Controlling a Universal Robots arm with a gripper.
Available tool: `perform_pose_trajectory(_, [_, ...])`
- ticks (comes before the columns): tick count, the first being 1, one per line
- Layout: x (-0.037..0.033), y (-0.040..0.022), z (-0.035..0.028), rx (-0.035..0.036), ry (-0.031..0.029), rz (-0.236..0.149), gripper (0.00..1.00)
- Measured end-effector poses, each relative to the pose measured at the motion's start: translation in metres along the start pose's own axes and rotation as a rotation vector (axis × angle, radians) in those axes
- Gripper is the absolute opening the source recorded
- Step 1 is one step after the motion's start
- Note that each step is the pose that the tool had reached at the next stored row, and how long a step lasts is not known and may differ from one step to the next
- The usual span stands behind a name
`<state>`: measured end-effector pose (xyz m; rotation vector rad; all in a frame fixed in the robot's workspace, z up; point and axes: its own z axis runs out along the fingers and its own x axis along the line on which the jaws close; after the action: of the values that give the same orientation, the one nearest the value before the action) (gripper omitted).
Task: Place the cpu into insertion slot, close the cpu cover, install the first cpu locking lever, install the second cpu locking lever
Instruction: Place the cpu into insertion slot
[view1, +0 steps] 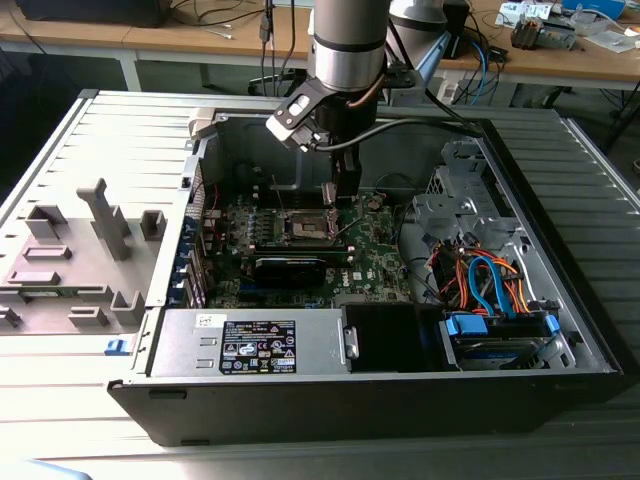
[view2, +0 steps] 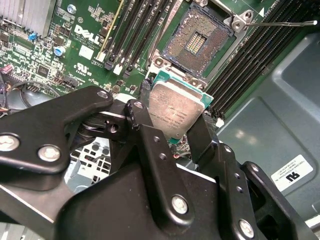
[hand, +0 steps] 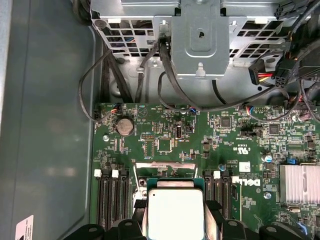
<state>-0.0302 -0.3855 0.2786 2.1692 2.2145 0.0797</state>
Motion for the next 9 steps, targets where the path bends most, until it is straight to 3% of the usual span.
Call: perform_pose_trajectory(9, [0.0, 0.0, 0.0002, -0.0002, -0.0009, 0.012, 0.54])
